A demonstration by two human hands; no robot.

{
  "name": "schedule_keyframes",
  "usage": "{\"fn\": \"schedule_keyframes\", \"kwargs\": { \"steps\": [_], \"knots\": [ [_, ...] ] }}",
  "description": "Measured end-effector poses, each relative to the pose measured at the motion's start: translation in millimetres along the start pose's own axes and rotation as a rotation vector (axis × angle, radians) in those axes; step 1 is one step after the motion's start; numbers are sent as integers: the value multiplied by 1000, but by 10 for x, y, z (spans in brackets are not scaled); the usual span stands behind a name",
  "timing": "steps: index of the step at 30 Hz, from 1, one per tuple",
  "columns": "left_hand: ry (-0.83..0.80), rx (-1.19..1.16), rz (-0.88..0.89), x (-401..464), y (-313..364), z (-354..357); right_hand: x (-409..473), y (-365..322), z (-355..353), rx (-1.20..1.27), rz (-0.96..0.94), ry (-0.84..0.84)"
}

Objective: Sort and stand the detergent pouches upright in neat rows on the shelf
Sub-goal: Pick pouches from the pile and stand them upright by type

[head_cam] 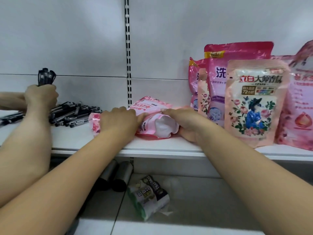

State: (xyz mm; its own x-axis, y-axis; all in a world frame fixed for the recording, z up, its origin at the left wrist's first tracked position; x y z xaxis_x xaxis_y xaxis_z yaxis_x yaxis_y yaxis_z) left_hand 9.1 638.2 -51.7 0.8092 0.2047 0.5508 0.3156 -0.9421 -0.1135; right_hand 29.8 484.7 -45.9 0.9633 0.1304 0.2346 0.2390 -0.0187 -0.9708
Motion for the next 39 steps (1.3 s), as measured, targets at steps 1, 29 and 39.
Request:
{"fn": "schedule_keyframes", "kwargs": {
  "steps": [1, 29, 39],
  "knots": [
    [1, -1, -1, -2, -1, -5, 2, 6, -5, 19, 9, -4],
    [-231, -1517, -450, 387, -360, -504, 179, -187, 30, 23, -60, -57],
    [-282, -1748, -449, 294, -255, -99, 7, -317, -73, -222, -394, 117]
  ]
}}
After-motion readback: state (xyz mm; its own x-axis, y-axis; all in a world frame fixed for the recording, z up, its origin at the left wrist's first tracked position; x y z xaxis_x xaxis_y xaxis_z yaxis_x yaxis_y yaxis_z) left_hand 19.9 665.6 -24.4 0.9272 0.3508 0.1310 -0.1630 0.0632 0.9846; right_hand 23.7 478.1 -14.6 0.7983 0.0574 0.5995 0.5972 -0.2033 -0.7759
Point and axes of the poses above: each hand's wrist, its own x-axis towards the middle knuckle, its own z-axis out of the palm, y = z × x, the point moved 1 cm from there along x, towards the middle knuckle, and after that the axes turned 11 degrees about -z, right-handed, at the moved point
